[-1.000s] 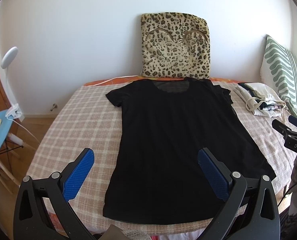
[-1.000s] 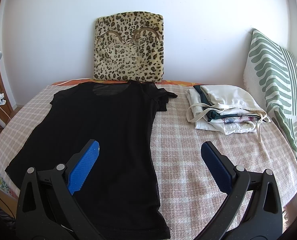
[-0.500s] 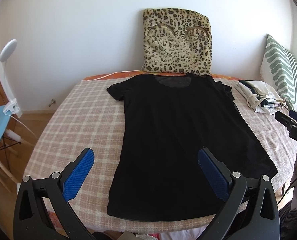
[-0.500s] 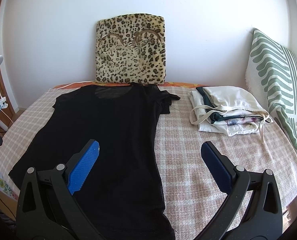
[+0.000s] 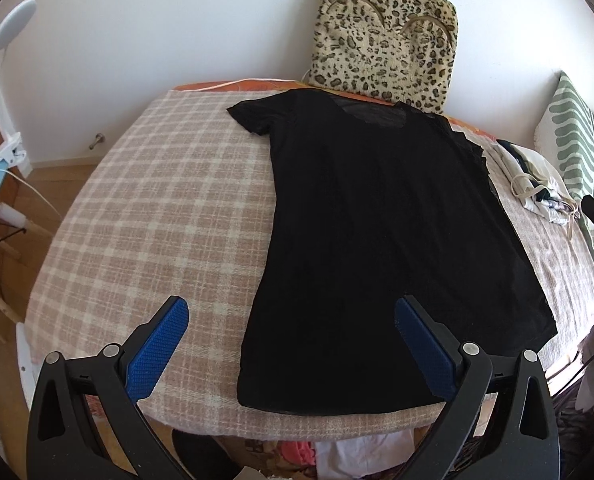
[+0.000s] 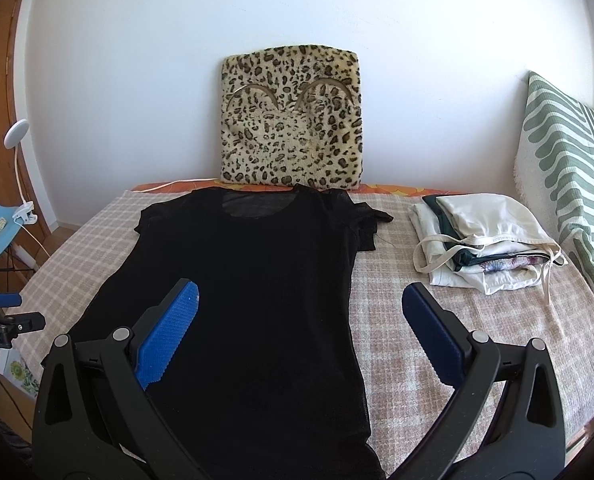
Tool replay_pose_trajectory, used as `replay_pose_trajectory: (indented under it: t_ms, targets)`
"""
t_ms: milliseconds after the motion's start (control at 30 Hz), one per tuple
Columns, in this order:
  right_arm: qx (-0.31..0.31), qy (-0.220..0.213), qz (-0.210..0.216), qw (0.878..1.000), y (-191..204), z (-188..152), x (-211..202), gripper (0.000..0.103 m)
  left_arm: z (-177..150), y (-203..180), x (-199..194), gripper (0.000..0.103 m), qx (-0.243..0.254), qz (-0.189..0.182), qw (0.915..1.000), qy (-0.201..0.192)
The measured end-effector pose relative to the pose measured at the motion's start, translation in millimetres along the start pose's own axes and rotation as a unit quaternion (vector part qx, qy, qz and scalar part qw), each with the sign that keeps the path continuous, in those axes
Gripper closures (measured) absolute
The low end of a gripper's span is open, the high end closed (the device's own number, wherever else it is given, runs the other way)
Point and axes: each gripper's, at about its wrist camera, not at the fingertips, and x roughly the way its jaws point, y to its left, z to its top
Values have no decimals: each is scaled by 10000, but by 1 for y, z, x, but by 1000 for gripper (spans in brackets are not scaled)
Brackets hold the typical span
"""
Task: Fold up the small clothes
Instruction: 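Move the right gripper to the shirt collar while the left gripper approaches the hem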
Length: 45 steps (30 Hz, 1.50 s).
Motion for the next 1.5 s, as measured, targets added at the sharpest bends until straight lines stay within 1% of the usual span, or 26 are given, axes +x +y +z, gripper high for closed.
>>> replay_pose_trajectory:
  t_ms: [33, 100, 133, 200, 267, 333, 367, 467, 500, 533, 633, 700, 767, 800, 967, 1100, 1200, 1300, 1500]
  targets:
    - [-19, -6, 25, 10000, 3, 0, -1, 0, -1, 4, 1, 1, -6, 106, 9999, -22]
    - [-70, 3, 76, 9999, 8, 0, 0, 0, -3, 11, 3, 3, -46, 205, 9998, -3]
    - [-101, 4, 84, 9999, 11, 0, 0, 0, -5, 15, 5, 9, -97, 200, 9997, 51]
    - [-174, 20, 77, 9998, 16, -1, 2, 0, -8, 22, 9, 19, -207, 1, 9997, 155]
    - [-189, 51, 96, 9998, 20, -1, 5, 0, -11, 27, 12, 20, -291, -145, 9992, 240]
    - [-157, 108, 161, 9997, 21, -1, 9, 0, -15, 27, 13, 20, -237, -206, 9991, 292]
    - [-134, 151, 222, 9995, 22, 0, 12, 0, -17, 25, 13, 20, -204, -216, 9991, 291]
    - [-75, 263, 523, 9983, 27, 0, 19, 0, -24, 23, 15, 28, -138, -351, 9988, 298]
    - [-64, 317, 662, 9973, 30, 0, 23, 0, -26, 23, 17, 37, -181, -436, 9983, 328]
    - [-82, 368, 732, 9966, 34, -1, 27, 0, -28, 25, 19, 44, -252, -506, 9977, 374]
    - [-217, 614, 786, 9948, 47, 0, 44, 0, -33, 30, 25, 47, -366, -561, 9966, 472]
    - [-174, 790, 961, 9921, 54, 4, 56, 0, -36, 31, 27, 50, -320, -542, 9968, 497]
    - [-9, 848, 1181, 9894, 57, 13, 66, 0, -39, 33, 28, 54, -325, -584, 9964, 517]
    - [65, 844, 1273, 9882, 60, 18, 72, 0, -41, 35, 28, 57, -333, -617, 9962, 523]
    - [113, 884, 1538, 9841, 90, 58, 108, 0, -42, 47, 35, 59, -595, -698, 9940, 596]
    - [264, 1286, 1779, 9753, 115, 83, 145, 0, -41, 50, 39, 62, -625, -751, 9934, 594]
    - [326, 1562, 1950, 9677, 132, 91, 170, 0, -46, 52, 40, 64, -601, -757, 9933, 629]
    - [189, 1690, 1955, 9658, 151, 95, 191, 2, -49, 54, 44, 66, -646, -879, 9912, 754]
    - [100, 1925, 2010, 9604, 189, 110, 230, 8, -49, 51, 46, 66, -542, -813, 9927, 702]
